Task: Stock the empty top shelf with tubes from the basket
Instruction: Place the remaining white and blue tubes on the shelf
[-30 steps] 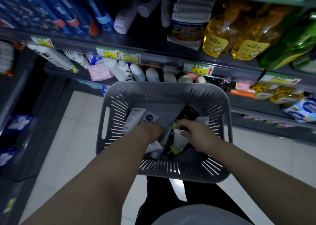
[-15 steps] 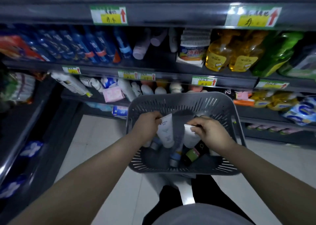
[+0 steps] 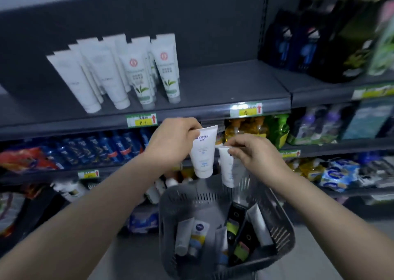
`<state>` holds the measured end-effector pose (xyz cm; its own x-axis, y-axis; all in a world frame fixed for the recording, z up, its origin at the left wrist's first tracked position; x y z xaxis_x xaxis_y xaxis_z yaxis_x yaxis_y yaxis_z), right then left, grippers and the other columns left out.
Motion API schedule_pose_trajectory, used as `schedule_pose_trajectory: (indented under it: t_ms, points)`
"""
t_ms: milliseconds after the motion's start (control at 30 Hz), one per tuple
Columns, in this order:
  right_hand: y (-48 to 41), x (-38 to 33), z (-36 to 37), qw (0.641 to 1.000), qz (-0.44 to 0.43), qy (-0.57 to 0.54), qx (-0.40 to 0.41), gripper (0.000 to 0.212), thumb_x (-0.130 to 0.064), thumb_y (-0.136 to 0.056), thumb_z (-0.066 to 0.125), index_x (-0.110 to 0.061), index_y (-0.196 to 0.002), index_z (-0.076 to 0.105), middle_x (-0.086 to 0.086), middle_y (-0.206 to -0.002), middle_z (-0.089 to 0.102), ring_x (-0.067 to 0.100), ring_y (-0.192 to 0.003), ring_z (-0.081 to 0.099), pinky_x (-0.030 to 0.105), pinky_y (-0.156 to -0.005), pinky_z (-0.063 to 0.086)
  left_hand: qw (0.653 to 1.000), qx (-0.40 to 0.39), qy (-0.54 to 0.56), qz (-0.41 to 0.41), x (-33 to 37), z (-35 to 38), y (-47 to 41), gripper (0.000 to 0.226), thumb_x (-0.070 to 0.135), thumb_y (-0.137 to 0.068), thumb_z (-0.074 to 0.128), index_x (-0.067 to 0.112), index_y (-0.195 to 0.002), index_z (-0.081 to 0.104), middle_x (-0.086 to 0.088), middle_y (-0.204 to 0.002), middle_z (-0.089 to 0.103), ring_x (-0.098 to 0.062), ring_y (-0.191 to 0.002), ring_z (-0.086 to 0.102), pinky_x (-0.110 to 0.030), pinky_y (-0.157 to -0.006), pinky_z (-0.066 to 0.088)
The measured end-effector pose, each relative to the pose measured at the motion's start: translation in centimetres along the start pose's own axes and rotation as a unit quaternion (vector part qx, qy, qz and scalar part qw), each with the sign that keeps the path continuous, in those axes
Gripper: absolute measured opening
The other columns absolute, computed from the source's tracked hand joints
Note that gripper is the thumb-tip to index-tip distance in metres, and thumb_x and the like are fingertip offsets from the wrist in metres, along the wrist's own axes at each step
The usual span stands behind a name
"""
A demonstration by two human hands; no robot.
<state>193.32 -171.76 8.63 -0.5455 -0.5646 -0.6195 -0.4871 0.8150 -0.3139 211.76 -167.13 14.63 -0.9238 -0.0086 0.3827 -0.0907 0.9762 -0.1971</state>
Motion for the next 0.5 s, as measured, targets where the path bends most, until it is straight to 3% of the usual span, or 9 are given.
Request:
schedule_pose_trajectory:
  t_ms: [67,200,267,500]
  points:
    - [-1.5,-1.1,-1.8,1.000,-0.003,0.008,0.020,0.010,-0.024,-0.087,0.063,-0.031,-0.094,0.067,-0.008,-0.092,0.069,0.015,-0.090,0.064,0.037,-0.078,0.052,1.000,0.019,0.004,0.016,0.9,-2.1,-1.4,0.019,0.024,-0.094,0.051,0.025,-0.098,0.069,0.009,-0.074,0.066,-0.015,-0.080,0.063,-0.036,-0.077,0.053]
    - [-5.6,-3.2,-5.4,0.999,-0.009,0.011,0.036,0.007,-0.024,-0.087,0.063,-0.030,-0.090,0.066,-0.010,-0.086,0.071,0.014,-0.090,0.066,0.038,-0.079,0.053,0.995,0.089,-0.016,0.034,2.4,-6.4,-5.7,0.021,0.018,-0.092,0.054,0.022,-0.100,0.073,0.008,-0.098,0.070,-0.010,-0.094,0.060,-0.024,-0.078,0.043]
    - [-8.3,-4.2,-7.5,0.998,-0.018,0.007,0.061,0.007,-0.024,-0.088,0.063,-0.031,-0.090,0.065,-0.011,-0.085,0.071,0.012,-0.090,0.066,0.039,-0.079,0.053,0.992,0.123,-0.006,0.027,3.0,-8.7,-8.5,0.021,0.017,-0.090,0.054,0.022,-0.098,0.073,0.007,-0.097,0.069,-0.011,-0.093,0.059,-0.022,-0.076,0.040]
    - [-17.6,-3.6,-11.2,0.995,-0.015,0.004,0.103,0.010,-0.025,-0.088,0.059,-0.034,-0.088,0.063,-0.015,-0.088,0.069,0.010,-0.091,0.064,0.038,-0.079,0.053,0.990,0.129,-0.060,-0.007,4.3,-11.3,-19.7,0.026,0.012,-0.089,0.050,0.021,-0.094,0.074,0.007,-0.101,0.070,-0.015,-0.092,0.061,-0.032,-0.078,0.053]
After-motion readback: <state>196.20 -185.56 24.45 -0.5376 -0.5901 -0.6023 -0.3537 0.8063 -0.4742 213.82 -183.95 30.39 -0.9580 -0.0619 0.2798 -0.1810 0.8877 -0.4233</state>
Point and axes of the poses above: each hand's wrist, its own y-axis away from the middle knuckle, its own z-axis out of the palm, x = y × z, the point moved 4 cm from there along -y, towards the middle knuckle
